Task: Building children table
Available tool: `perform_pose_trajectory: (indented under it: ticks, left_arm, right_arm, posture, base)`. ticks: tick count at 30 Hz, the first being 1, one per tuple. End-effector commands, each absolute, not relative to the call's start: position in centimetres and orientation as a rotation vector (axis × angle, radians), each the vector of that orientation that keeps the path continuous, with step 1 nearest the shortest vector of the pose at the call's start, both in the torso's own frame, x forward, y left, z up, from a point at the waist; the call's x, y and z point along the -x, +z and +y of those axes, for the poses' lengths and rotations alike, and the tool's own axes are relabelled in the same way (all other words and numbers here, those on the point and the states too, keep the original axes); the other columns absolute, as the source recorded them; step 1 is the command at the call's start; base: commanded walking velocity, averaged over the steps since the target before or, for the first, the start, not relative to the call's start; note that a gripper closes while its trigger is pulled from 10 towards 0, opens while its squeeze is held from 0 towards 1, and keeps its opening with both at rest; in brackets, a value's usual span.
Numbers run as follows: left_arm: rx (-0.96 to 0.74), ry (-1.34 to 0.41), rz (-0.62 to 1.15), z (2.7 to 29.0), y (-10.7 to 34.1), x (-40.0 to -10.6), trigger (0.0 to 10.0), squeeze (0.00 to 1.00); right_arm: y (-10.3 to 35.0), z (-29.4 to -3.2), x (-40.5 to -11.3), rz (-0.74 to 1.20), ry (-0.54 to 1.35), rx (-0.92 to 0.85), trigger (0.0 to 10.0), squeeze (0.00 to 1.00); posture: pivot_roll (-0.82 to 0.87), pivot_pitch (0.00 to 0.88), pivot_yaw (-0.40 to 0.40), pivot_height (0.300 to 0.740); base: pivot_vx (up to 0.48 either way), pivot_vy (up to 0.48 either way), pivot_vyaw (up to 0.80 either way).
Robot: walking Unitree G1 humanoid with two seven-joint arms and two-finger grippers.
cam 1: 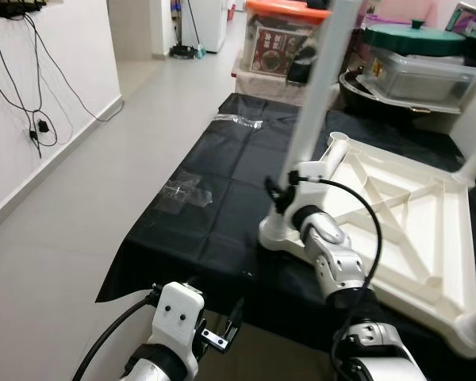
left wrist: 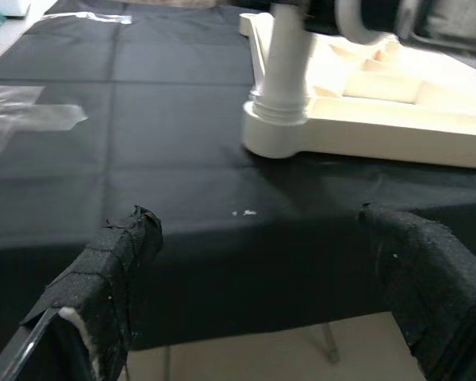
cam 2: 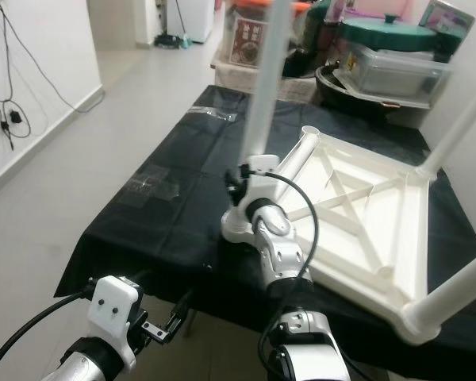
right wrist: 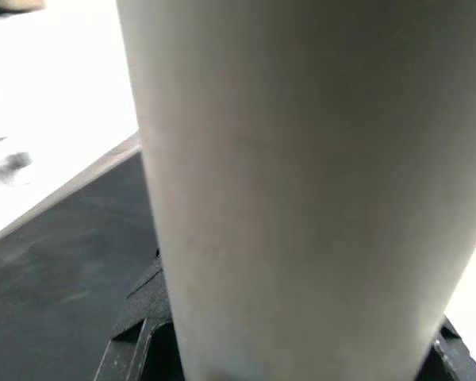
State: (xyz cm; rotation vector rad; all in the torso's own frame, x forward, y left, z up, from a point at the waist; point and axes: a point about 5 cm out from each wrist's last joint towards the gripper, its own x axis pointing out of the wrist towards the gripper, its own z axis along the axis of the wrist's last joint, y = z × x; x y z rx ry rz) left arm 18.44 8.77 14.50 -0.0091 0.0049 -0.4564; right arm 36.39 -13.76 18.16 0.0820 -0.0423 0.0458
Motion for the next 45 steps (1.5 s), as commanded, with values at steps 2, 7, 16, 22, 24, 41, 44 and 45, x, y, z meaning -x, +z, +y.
perform_pose_trajectory:
  ticks: [2,7,16,22,24,41,44,45]
  left_arm:
    - [0.016,-0.466,0.025,8.7,14.1,-18.3,10.0,0.00]
    - [0.016,-0.466,0.025,8.7,14.1,-18.4,10.0,0.00]
    - [0.018,-0.463,0.022,8.7,14.2,-18.4,10.0,0.00]
    - [0.019,-0.463,0.024,8.7,14.1,-18.5,10.0,0.00]
    - [0.019,-0.463,0.024,8.7,14.1,-18.5,10.0,0.00]
    - [0.014,-0.457,0.025,8.7,14.1,-18.3,10.0,0.00]
    - [0.014,-0.458,0.027,8.7,14.1,-18.3,10.0,0.00]
    - [0.014,-0.458,0.027,8.7,14.1,-18.3,10.0,0.00]
  right_arm:
    - [17.4,-15.1,-34.7,0.003,-0.133,-0.085,0.0,0.00]
    - [16.5,-13.7,-33.1,0.057,-0.226,-0.116,2.8,0.00]
    - [16.1,-11.1,-33.7,0.027,-0.022,-0.188,10.0,0.08]
    - [18.7,-11.6,-35.8,-0.061,0.345,-0.308,10.0,0.00]
    - [19.4,-11.7,-36.1,-0.067,0.478,-0.286,10.0,0.00]
    - [19.1,-9.1,-34.6,0.089,1.404,-0.037,0.6,0.00]
    - [19.1,-8.1,-34.4,0.078,1.451,-0.057,0.0,0.00]
    - [19.1,-8.1,-34.4,0.078,1.451,-0.057,0.0,0.00]
  posture:
    - [0.22,0.081,-0.116,0.740]
    - [0.23,0.080,-0.119,0.740]
    - [0.23,0.079,-0.124,0.740]
    - [0.23,0.076,-0.123,0.740]
    - [0.23,0.077,-0.126,0.740]
    - [0.25,0.070,-0.131,0.740]
    - [0.26,0.067,-0.135,0.740]
    - [0.26,0.067,-0.135,0.740]
  base:
    - [0.000,0.000,0.00]
    - [0.000,0.000,0.00]
    - [0.000,0.000,0.00]
    - [0.000,0.000,0.00]
    - [0.000,0.000,0.00]
    - [0.000,0.000,0.00]
    - [0.000,0.000,0.00]
    - [0.000,0.000,0.00]
